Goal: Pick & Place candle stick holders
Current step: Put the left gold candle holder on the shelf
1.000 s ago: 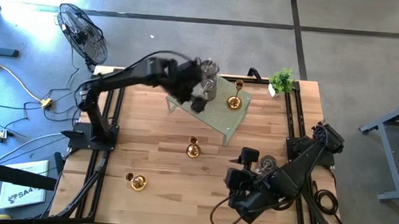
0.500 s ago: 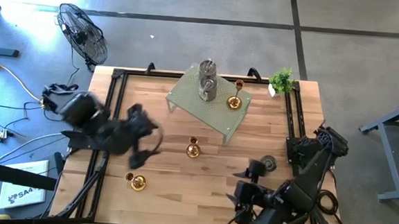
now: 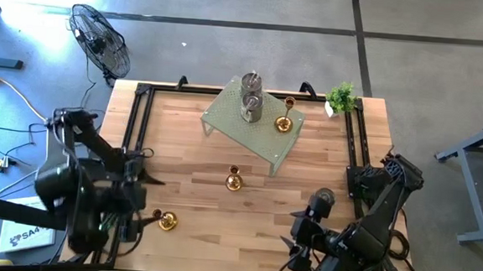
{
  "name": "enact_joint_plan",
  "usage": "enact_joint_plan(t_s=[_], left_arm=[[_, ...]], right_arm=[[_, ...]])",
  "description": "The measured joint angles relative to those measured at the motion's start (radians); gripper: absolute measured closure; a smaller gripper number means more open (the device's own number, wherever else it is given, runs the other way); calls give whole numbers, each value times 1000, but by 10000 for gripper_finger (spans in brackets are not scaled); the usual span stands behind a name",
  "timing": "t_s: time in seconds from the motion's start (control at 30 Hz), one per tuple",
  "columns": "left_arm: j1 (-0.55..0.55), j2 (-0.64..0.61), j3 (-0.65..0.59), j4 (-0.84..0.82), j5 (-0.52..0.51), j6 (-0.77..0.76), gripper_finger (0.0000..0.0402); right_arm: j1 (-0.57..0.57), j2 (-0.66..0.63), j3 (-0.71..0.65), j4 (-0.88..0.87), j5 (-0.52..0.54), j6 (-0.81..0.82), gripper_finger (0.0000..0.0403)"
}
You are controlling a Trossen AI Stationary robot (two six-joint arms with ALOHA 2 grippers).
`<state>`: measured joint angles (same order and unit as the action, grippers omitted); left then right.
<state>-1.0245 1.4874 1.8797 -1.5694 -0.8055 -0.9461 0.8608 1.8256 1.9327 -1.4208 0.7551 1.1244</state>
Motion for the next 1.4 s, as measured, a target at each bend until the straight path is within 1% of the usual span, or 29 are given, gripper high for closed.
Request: enact_joint_plan(t_s=[0.13, 0.3, 0.37, 0.43, 0.5, 0.57, 0.63, 0.77, 0.87, 1.1, 1.17, 1.27, 1.33, 1.4], left_arm=[[-46, 0, -129, -2, -53, -134, 20], [-43, 0, -300, 27, -10, -328, 20], [-43, 1, -356, 73, 24, -363, 20], [-43, 1, -400, 114, 52, -362, 20], [-39, 1, -427, 144, 41, -341, 20], [-19, 1, -424, 169, 38, -317, 20], [-4, 1, -410, 173, 64, -302, 20], [-4, 0, -395, 242, 67, -220, 20], [-4, 1, -394, 275, 89, -178, 20], [-3, 1, -394, 296, 111, -165, 20], [-3, 1, -393, 295, 137, -168, 20], [-3, 1, -393, 273, 207, -184, 20], [-3, 1, -393, 234, 251, -206, 20], [-3, 1, -393, 160, 304, -249, 20]], right_arm=[[0, 0, 0, -5, 37, -4, 94], [0, 4, 0, -4, 44, -6, 94], [4, 8, 0, -4, 28, -6, 94], [6, 16, 0, -4, 20, -3, 94], [12, 25, 0, -4, 21, -5, 94], [17, 36, 0, -3, 20, -2, 94], [21, 47, 0, 1, 20, 2, 94], [24, 68, 0, 39, 13, 2, 94], [24, 79, 0, 63, 13, 2, 94], [24, 95, 0, 85, 23, 2, 94], [24, 95, 0, 95, 32, 2, 94], [24, 95, 0, 99, 39, 2, 94], [23, 95, 0, 99, 44, 1, 94], [24, 95, 0, 99, 57, -3, 94]])
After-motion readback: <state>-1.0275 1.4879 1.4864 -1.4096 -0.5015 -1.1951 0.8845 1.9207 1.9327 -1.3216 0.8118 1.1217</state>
